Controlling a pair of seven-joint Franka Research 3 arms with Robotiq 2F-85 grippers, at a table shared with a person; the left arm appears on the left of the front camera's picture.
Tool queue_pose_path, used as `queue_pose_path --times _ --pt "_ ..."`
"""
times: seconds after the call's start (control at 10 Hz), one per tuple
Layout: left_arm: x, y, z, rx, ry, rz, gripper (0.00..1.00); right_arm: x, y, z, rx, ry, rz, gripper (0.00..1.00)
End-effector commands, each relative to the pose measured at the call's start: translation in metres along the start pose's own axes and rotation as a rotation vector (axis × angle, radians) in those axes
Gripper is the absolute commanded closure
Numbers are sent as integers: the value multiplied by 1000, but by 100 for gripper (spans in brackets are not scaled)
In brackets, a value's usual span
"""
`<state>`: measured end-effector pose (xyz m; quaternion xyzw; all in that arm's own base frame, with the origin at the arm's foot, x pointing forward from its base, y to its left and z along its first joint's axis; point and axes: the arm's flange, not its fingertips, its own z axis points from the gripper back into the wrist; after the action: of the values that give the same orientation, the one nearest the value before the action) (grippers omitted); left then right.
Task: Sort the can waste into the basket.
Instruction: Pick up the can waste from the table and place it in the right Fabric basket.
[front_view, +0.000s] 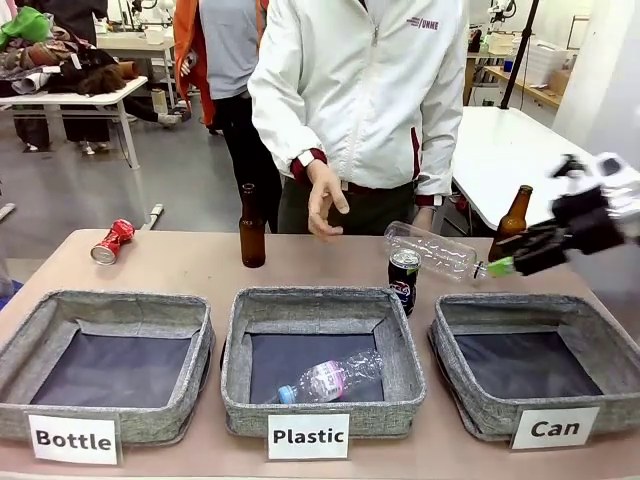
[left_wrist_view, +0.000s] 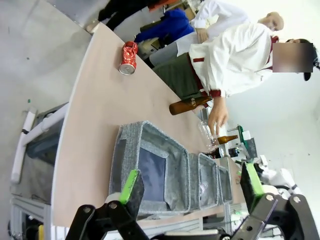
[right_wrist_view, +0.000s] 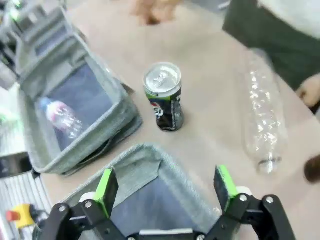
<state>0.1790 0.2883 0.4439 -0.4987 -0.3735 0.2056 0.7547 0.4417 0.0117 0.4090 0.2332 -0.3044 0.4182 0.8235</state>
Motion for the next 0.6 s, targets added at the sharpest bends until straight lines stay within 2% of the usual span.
queue_pose_path --times 0.0,0.2,0.3,0.4,0.5 --pt "1 -1 0 -21 -13 -23 0 20 -31 -27 -31 106 119 0" --pt "1 -1 0 -21 -13 -23 0 39 -36 -59 -1 193 267 0" --pt "1 -1 0 -21 -13 -23 0 45 -34 -62 3 241 268 0" --pt "1 -1 0 -21 -13 -23 0 52 -29 -49 25 352 118 0" --pt "1 -1 0 -21 -13 -23 0 39 -32 -65 19 212 234 0"
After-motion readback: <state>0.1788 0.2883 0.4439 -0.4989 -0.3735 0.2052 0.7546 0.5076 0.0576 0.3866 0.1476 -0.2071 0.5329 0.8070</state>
